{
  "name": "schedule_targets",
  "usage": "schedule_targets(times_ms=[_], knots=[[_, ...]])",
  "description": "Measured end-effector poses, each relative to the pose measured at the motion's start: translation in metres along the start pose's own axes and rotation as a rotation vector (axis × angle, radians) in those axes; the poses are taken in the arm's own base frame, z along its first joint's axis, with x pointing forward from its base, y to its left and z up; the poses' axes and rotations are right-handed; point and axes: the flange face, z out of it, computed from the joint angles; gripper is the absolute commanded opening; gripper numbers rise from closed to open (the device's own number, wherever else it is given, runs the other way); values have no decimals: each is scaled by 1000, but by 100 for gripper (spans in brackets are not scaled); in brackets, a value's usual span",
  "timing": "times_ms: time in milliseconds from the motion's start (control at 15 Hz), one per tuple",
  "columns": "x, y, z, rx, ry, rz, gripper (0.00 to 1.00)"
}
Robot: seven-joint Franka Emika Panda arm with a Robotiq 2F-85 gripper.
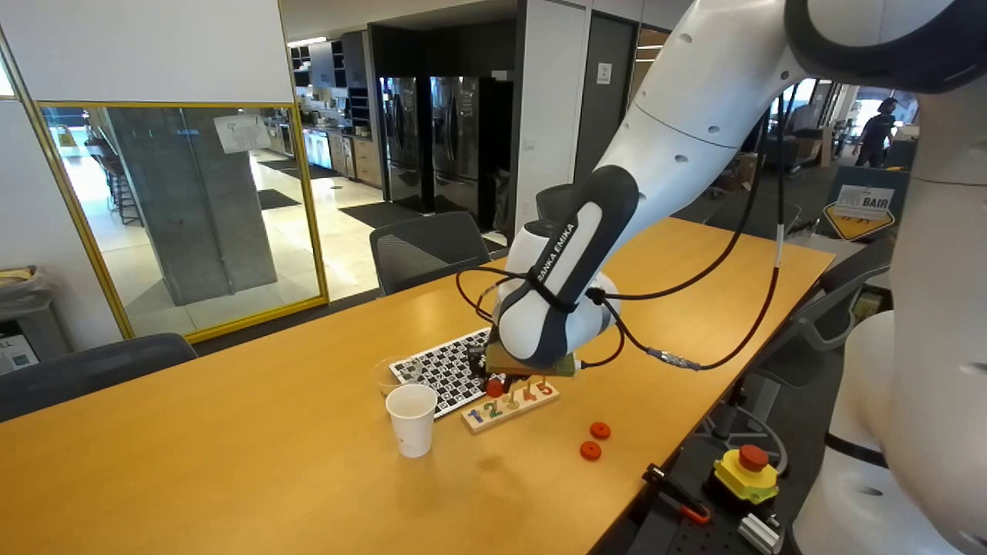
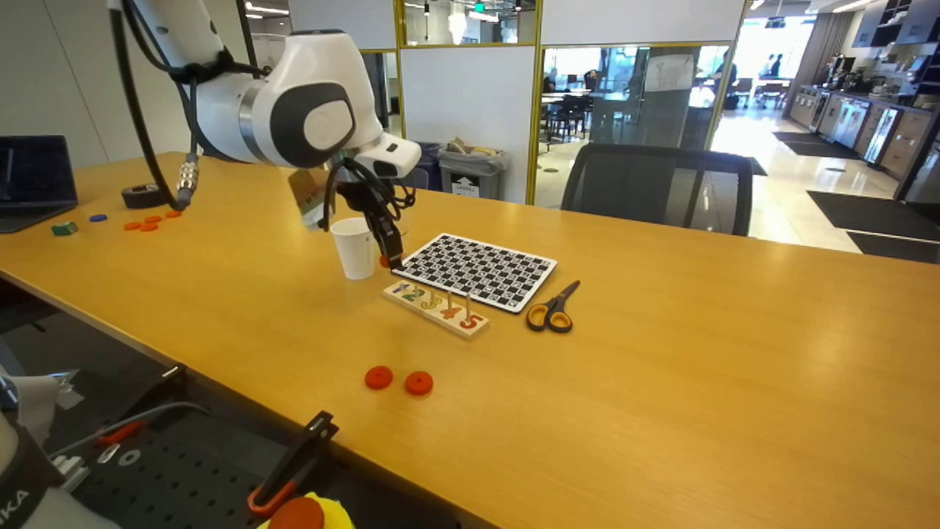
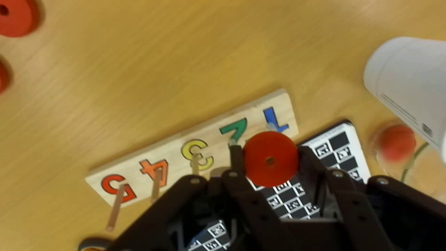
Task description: Put the round yellow blocks in the white cup then put the round orange blocks in the clear cup respectively one at a time
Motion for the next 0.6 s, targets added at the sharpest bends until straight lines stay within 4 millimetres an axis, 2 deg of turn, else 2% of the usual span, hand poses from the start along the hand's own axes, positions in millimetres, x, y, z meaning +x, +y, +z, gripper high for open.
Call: schedule_targets(times_ms=[333, 600], knots=[[17, -55, -19, 65, 87, -11, 17], [29, -95, -15, 78, 134, -20, 17]])
